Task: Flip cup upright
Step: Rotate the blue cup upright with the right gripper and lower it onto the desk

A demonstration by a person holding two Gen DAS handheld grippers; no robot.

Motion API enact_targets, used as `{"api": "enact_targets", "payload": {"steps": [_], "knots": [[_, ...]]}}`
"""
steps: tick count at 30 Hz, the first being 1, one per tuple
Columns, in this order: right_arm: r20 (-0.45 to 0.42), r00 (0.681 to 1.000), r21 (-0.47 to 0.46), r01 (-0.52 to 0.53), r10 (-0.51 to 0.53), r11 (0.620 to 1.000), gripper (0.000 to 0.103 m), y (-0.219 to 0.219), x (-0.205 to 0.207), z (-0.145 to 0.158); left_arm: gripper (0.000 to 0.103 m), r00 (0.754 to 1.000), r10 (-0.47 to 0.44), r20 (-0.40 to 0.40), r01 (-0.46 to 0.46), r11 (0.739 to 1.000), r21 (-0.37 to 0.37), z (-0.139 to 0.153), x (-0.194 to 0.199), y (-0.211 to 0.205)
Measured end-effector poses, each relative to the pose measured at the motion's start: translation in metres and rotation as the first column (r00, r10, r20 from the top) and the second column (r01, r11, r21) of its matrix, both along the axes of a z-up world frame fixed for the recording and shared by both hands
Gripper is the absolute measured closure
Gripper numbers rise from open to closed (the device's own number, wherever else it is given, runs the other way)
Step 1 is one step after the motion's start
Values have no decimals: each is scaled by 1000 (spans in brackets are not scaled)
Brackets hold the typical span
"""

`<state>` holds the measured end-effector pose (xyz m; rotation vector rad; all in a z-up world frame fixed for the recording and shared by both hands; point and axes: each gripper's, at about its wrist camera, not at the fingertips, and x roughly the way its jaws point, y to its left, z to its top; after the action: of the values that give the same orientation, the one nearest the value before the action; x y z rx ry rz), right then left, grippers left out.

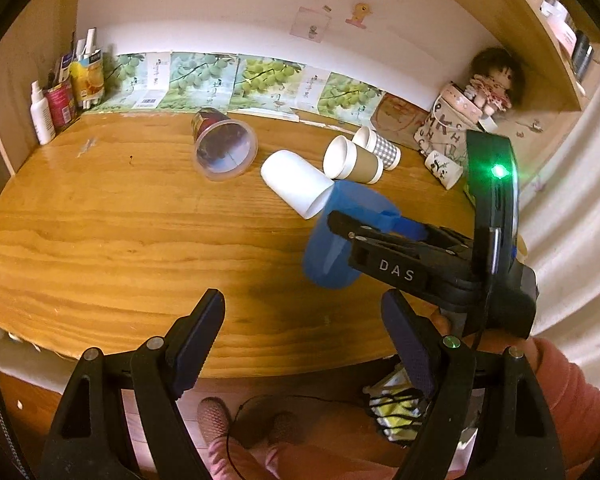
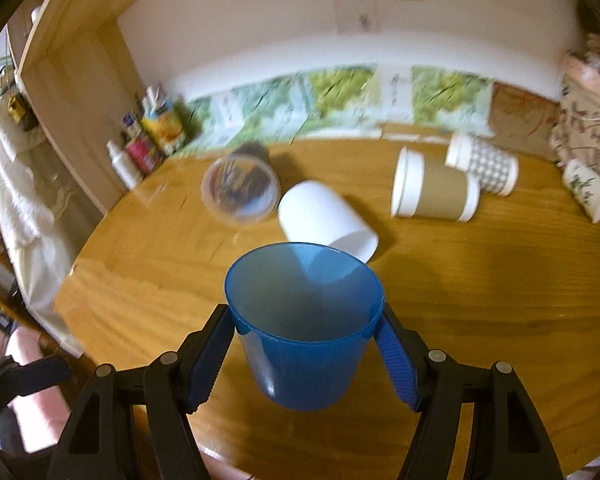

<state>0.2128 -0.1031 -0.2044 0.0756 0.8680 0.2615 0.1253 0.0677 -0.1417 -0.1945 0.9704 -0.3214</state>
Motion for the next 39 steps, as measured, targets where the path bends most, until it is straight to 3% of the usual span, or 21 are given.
{"api": "enact_targets", "payload": {"steps": [5,14,20,30,39], "knots": [[136,987,-57,90,-81,994,32,9,-16,-4,20,998,-61,7,61,998,2,1,7,19],[252,949,-59,211,-190,976,32,25,-32,-21,20,991,-134,-14,135,990,30,-8,18,47],[279,936,-85,245,-213,966,31,37,-42,-30,20,988,-149,-50,150,989,12,-15,19,60],[296,945,-159,194,-141,968,31,49,-60,-31,20,982,-176,-65,177,984,1,-18,17,58],[200,972,-152,155,-124,976,24,36,-79,-33,20,989,-122,-87,123,992,11,-21,8,46]]}}
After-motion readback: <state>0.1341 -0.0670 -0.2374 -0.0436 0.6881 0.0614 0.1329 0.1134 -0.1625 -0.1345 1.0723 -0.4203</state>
